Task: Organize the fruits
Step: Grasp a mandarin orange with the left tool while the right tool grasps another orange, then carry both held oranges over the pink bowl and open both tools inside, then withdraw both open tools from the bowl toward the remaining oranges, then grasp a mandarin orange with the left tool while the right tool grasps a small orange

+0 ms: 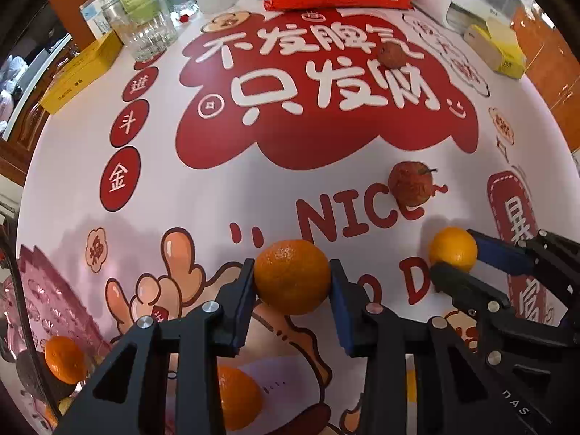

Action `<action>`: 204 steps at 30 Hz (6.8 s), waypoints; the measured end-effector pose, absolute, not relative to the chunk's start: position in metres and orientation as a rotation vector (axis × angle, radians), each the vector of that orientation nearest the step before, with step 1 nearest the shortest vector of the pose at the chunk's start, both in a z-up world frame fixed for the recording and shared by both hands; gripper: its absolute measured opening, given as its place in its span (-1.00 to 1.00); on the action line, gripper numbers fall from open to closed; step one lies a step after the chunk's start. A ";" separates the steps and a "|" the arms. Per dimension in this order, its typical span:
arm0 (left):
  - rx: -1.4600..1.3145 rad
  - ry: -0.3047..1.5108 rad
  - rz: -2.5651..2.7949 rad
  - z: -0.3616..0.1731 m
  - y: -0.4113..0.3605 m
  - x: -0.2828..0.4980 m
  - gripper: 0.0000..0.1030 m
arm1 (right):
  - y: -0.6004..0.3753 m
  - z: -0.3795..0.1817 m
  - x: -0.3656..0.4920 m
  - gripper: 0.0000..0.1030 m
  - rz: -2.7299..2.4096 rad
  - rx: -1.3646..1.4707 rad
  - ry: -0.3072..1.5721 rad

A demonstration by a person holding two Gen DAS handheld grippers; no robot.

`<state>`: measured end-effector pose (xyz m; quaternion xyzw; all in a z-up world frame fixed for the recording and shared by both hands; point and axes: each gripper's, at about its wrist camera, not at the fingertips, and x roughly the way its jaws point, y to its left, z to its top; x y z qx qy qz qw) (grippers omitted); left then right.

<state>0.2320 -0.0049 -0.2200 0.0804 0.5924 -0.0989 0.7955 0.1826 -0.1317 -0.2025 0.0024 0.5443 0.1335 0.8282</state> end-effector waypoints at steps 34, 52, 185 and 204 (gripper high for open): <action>-0.026 0.979 -0.160 -0.045 0.091 0.054 -0.28 | -0.054 -0.063 0.040 -0.37 0.426 -0.046 0.942; -0.061 0.897 0.095 -0.030 0.203 0.026 -0.28 | 0.037 -0.040 0.025 -0.37 0.535 -0.144 0.874; -0.162 1.020 0.221 -0.167 0.033 0.038 0.78 | -0.102 -0.195 0.092 -0.13 0.612 -0.264 1.088; -0.251 0.956 0.406 -0.193 0.016 0.079 0.76 | -0.101 -0.207 0.137 -0.40 0.613 -0.326 1.039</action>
